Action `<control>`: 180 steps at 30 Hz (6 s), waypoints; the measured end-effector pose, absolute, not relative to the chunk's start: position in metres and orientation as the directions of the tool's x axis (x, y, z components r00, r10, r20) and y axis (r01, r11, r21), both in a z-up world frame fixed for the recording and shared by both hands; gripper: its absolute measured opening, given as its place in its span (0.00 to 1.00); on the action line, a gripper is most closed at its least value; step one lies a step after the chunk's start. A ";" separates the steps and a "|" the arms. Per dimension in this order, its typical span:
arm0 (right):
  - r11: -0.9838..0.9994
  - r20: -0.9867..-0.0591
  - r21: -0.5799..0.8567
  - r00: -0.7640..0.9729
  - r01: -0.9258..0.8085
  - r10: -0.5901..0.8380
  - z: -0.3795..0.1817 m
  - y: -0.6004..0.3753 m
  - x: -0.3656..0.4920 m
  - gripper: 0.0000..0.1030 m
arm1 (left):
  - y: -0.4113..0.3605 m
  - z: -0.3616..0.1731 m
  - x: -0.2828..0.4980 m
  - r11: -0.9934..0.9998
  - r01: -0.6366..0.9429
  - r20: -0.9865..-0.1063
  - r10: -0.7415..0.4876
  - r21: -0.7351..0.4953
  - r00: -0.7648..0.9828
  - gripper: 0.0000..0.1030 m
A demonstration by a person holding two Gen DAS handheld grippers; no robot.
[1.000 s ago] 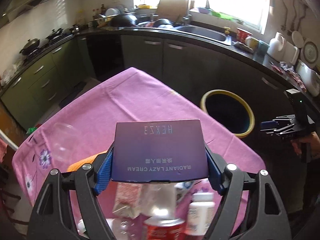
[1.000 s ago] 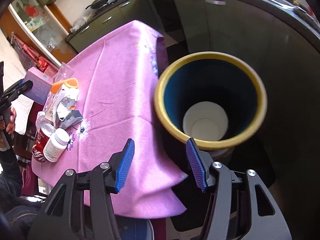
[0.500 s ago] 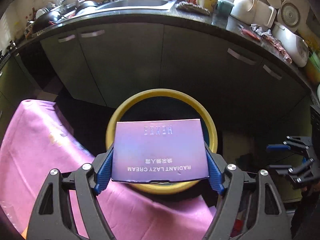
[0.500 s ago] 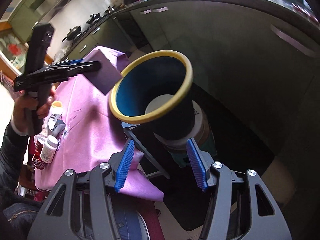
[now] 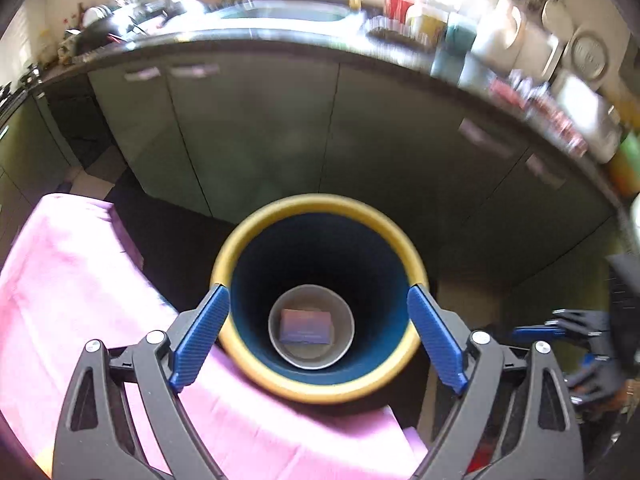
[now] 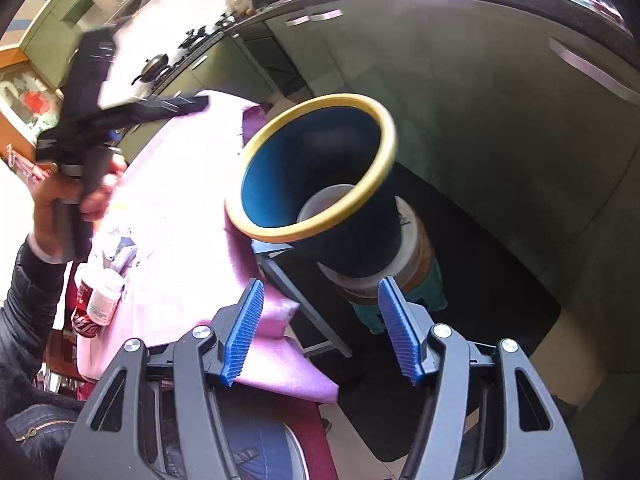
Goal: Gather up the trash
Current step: 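Carry the blue box over the bin and open the left gripper, then grasp the white pill bottle with the right gripper, then drop the pill bottle into the bin by opening the right gripper, then grasp the red cola can with the left gripper, then carry the cola can over the bin and open the left gripper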
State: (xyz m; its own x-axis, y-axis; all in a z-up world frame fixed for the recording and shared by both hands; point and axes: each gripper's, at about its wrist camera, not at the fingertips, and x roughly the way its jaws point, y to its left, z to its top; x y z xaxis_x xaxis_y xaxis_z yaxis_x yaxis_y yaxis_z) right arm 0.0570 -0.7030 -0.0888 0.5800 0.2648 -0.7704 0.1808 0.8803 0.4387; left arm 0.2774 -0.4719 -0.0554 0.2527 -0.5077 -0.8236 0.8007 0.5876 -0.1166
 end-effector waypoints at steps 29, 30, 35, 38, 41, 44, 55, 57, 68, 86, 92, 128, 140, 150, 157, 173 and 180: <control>0.755 -0.731 0.192 0.421 -0.627 0.537 -0.078 -0.357 0.142 0.85 | -0.047 0.004 0.141 0.921 0.367 -0.647 -0.361 -0.133 0.672 0.92; 0.756 -0.733 0.181 0.427 -0.629 0.530 -0.079 -0.354 0.144 0.87 | -0.042 0.001 0.137 0.922 0.360 -0.647 -0.361 -0.140 0.672 0.92; 0.751 -0.737 0.153 0.432 -0.642 0.520 -0.086 -0.347 0.151 0.89 | -0.026 -0.011 0.121 0.921 0.335 -0.646 -0.380 -0.198 0.663 0.92; 0.740 -0.737 0.150 0.425 -0.656 0.526 -0.086 -0.348 0.153 0.89 | -0.023 -0.016 0.117 0.920 0.333 -0.650 -0.383 -0.206 0.657 0.92; 0.736 -0.757 0.107 0.424 -0.669 0.496 -0.089 -0.339 0.156 0.89 | -0.022 -0.022 0.113 0.917 0.337 -0.652 -0.390 -0.213 0.650 0.93; 0.729 -0.771 0.101 0.410 -0.677 0.488 -0.094 -0.330 0.158 0.89 | -0.024 -0.025 0.113 0.914 0.343 -0.656 -0.397 -0.218 0.641 0.93; 0.766 -0.752 0.127 0.443 -0.630 0.489 -0.096 -0.336 0.162 0.82 | -0.024 -0.032 0.118 0.907 0.359 -0.667 -0.407 -0.219 0.624 0.93; 0.778 -0.739 0.130 0.463 -0.615 0.489 -0.088 -0.347 0.159 0.82 | -0.025 -0.033 0.118 0.906 0.363 -0.668 -0.411 -0.219 0.621 0.93; 0.984 -0.733 0.108 0.658 -0.141 0.174 -0.062 -0.517 0.195 0.82 | -0.044 -0.035 0.117 0.879 0.427 -0.678 -0.447 -0.211 0.584 0.93; 0.982 -0.778 -0.020 0.613 0.189 -0.134 -0.105 -0.604 0.230 0.88 | -0.073 -0.049 0.125 0.845 0.493 -0.723 -0.472 -0.208 0.504 0.93; 0.991 -0.739 0.041 0.671 0.129 -0.057 -0.089 -0.576 0.199 0.90 | -0.081 -0.059 0.129 0.827 0.514 -0.750 -0.486 -0.228 0.449 0.93; 0.994 -0.753 0.106 0.652 -0.009 0.086 -0.103 -0.522 0.185 0.90 | -0.125 -0.133 0.189 0.833 0.509 -0.909 -0.363 -0.218 0.205 0.67; 0.992 -0.739 0.129 0.665 -0.016 0.107 -0.098 -0.524 0.176 0.90 | -0.133 -0.105 0.171 0.833 0.541 -0.900 -0.318 -0.115 0.299 0.68; 0.985 -0.717 0.172 0.685 -0.012 0.134 -0.097 -0.537 0.162 0.90 | -0.155 -0.069 0.156 0.803 0.593 -0.881 -0.324 -0.062 0.346 0.65; 0.979 -0.699 0.204 0.702 0.015 0.135 -0.099 -0.556 0.147 0.90 | -0.178 -0.048 0.146 0.764 0.643 -0.853 -0.370 -0.053 0.369 0.65; 0.936 -0.634 0.230 0.771 0.266 -0.063 -0.074 -0.652 0.052 0.90 | -0.376 -0.022 0.217 0.551 0.832 -0.799 -0.529 -0.066 0.287 0.65; 0.896 -0.653 0.270 0.751 0.353 -0.099 -0.084 -0.686 0.025 0.90 | -0.481 -0.066 0.261 0.533 0.844 -0.830 -0.494 -0.057 0.257 0.65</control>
